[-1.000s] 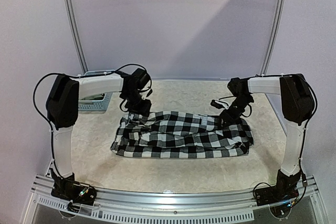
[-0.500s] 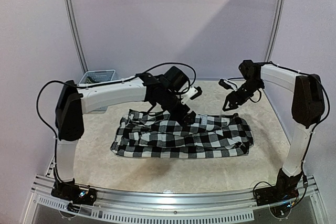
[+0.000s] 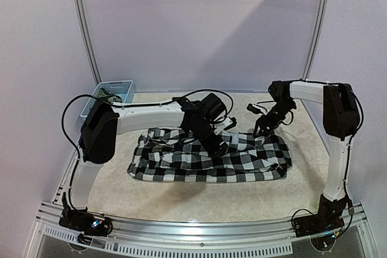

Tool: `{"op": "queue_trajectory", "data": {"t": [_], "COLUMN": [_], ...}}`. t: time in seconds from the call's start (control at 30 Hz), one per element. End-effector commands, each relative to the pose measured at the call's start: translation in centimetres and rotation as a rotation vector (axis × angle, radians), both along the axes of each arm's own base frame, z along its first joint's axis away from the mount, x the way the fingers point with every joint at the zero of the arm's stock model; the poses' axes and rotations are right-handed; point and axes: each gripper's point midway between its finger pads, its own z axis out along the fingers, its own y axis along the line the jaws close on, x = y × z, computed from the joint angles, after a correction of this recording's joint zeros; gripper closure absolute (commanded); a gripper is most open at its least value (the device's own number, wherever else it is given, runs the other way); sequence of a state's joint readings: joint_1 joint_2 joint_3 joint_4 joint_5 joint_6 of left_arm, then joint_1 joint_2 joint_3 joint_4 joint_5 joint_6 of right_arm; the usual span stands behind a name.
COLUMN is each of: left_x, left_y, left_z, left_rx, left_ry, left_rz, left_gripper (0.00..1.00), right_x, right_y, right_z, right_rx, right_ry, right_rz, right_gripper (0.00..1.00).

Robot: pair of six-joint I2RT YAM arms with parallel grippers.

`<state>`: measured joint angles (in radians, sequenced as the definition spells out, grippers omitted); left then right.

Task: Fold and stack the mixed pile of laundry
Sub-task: Adjust the 1/3-folded shirt at the center of the board, then smooth out the rectangle-folded shirt at the center of the board.

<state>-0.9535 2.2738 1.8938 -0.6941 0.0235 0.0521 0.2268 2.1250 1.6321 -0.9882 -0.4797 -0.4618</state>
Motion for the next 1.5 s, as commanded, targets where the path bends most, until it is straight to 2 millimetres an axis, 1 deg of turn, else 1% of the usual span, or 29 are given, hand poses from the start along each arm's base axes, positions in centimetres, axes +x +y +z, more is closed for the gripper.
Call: {"op": "queue_trajectory", "data": {"t": [0.0, 0.17, 0.27, 0.33, 0.4, 0.47, 0.53, 0.63, 0.67, 0.7, 0.73, 0.87, 0.97, 1.03, 1.1, 1.17, 1.27, 1.4, 1.43, 1.47], "left_x": [-0.5, -0.6, -0.3, -0.2, -0.3, -0.5, -0.8, -1.0, -1.0, -1.0, -1.0, -0.9, -0.9, -0.5, 0.4, 1.3, 2.0, 1.4, 1.1, 0.8], "left_y": [-0.4, -0.1, 0.8, 1.4, 1.6, 1.5, 1.3, 1.0, 1.1, 1.2, 1.3, 2.0, 2.5, 2.7, 3.1, 3.4, 3.6, 3.4, 3.2, 3.2], "left_z": [-0.8, -0.7, -0.8, -0.8, -0.6, -0.5, -0.4, 0.2, 0.4, 0.6, 0.8, 1.3, 1.5, 1.9, 2.1, 2.1, 2.5, 3.0, 3.2, 2.9], "left_rx": [0.008, 0.012, 0.023, 0.026, 0.015, 0.002, -0.013, -0.033, -0.036, -0.038, -0.036, -0.016, -0.005, -0.006, 0.009, 0.009, -0.050, -0.195, -0.231, -0.251], "left_ry": [0.021, 0.027, 0.024, 0.022, 0.018, 0.018, 0.026, 0.028, 0.024, 0.018, 0.009, -0.033, -0.065, -0.095, -0.123, -0.101, -0.065, -0.016, -0.009, -0.002], "left_rz": [-0.019, -0.013, 0.022, 0.042, 0.043, 0.032, 0.016, 0.001, -0.002, -0.005, -0.007, -0.027, -0.044, -0.047, -0.010, 0.052, 0.189, 0.305, 0.314, 0.310], "left_gripper": [0.09, 0.09, 0.06, 0.04, 0.03, 0.03, 0.02, 0.03, 0.03, 0.03, 0.03, 0.05, 0.06, 0.06, 0.06, 0.07, 0.08, 0.07, 0.07, 0.07], "right_x": [-1.1, -2.7, -3.3, -3.2, -2.7, -2.4, -2.3, -2.2, -2.1, -2.0, -1.9, -1.5, -1.7, -2.0, -2.1, -2.2, -2.3, -2.7, -2.9, -3.1], "right_y": [0.2, 0.4, 0.3, 0.1, -0.1, 0.0, 0.2, 0.5, 0.5, 0.4, 0.3, 0.2, 0.2, 0.2, 0.1, 0.1, -0.1, -0.4, -0.4, -0.4], "right_z": [0.0, 0.5, 0.3, 0.0, -0.3, -0.3, -0.3, -0.1, 0.0, 0.4, 0.8, 3.3, 4.5, 4.8, 5.0, 5.3, 5.6, 5.8, 5.9, 5.8], "right_rx": [0.030, 0.062, 0.061, 0.047, 0.030, 0.031, 0.043, 0.060, 0.060, 0.061, 0.064, 0.107, 0.150, 0.187, 0.237, 0.295, 0.370, 0.450, 0.467, 0.477], "right_ry": [0.037, 0.070, 0.087, 0.080, 0.063, 0.058, 0.071, 0.080, 0.071, 0.059, 0.047, 0.010, 0.034, 0.064, 0.105, 0.147, 0.208, 0.279, 0.294, 0.318], "right_rz": [0.029, 0.054, 0.056, 0.056, 0.045, 0.039, 0.038, 0.038, 0.037, 0.034, 0.032, 0.013, -0.003, -0.015, -0.032, -0.052, -0.077, -0.091, -0.092, -0.097], "right_gripper": [0.40, 0.46, 0.47, 0.47, 0.46, 0.49, 0.60, 0.86, 0.93, 0.97, 0.99, 1.00, 1.00, 1.00, 1.00, 1.00, 1.00, 1.00, 1.00, 1.00]}}
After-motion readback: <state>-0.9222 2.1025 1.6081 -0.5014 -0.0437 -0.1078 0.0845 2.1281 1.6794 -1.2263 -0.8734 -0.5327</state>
